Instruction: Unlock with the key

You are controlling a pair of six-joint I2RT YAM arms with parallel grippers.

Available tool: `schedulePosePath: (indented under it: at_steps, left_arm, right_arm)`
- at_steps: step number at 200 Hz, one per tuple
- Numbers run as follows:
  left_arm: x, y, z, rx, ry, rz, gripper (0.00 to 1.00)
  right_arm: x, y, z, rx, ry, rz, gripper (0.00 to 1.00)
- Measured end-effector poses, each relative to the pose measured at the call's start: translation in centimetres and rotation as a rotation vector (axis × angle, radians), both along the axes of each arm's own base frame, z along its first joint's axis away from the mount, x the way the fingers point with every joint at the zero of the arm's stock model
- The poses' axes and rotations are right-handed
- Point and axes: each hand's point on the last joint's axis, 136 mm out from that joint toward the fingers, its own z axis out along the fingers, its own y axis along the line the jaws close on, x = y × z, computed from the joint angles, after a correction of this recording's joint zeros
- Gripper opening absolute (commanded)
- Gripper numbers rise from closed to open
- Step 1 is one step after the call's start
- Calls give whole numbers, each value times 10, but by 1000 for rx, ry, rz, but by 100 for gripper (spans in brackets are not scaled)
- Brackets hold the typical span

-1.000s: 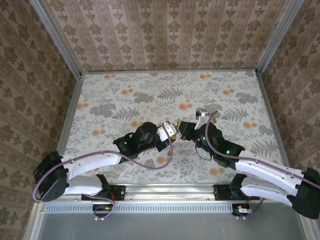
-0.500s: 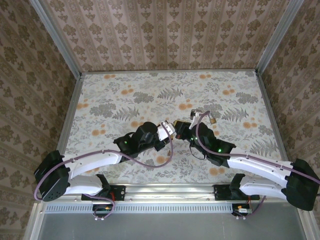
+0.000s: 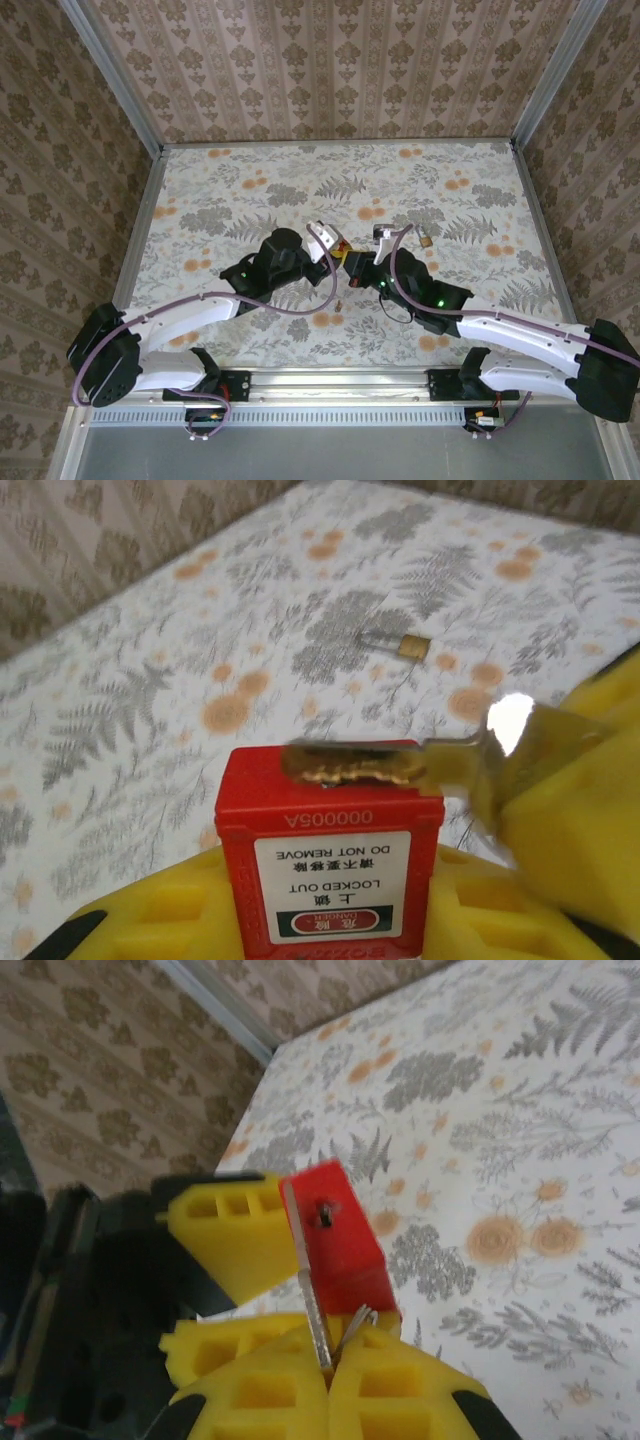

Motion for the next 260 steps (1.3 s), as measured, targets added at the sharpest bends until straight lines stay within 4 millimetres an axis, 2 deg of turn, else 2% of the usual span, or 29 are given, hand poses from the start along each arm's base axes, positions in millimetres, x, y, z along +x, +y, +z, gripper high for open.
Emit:
schedulePosePath:
  at_steps: [21, 62, 85, 145, 181, 198, 218, 260]
  left_arm:
    - [-6, -5, 2, -6, -5, -29, 4]
    - [-16, -8, -8, 62, -32, -51, 4]
    - [-22, -14, -10, 75, -43, -69, 3]
    - [-31, -33, 23, 6, -116, -118, 2]
    - [-30, -34, 26, 13, -137, -119, 2]
    - [-30, -35, 19, 30, -127, -120, 1]
    - [-32, -39, 16, 32, -124, -131, 1]
    - [-33, -39, 9, 32, -125, -131, 1]
  right_arm:
    - [-3, -2, 4, -15, 5, 44, 0]
    - [-10, -4, -7, -74, 48, 109, 0]
    - [-16, -12, -8, -84, 72, 135, 0]
    - [-24, -38, 22, -39, 30, 210, 0]
    - [-26, -52, 29, 13, 26, 244, 0]
    - [-21, -63, 27, 33, 34, 208, 0]
    - [-11, -78, 15, 37, 76, 142, 0]
    - [-7, -90, 2, 36, 126, 96, 0]
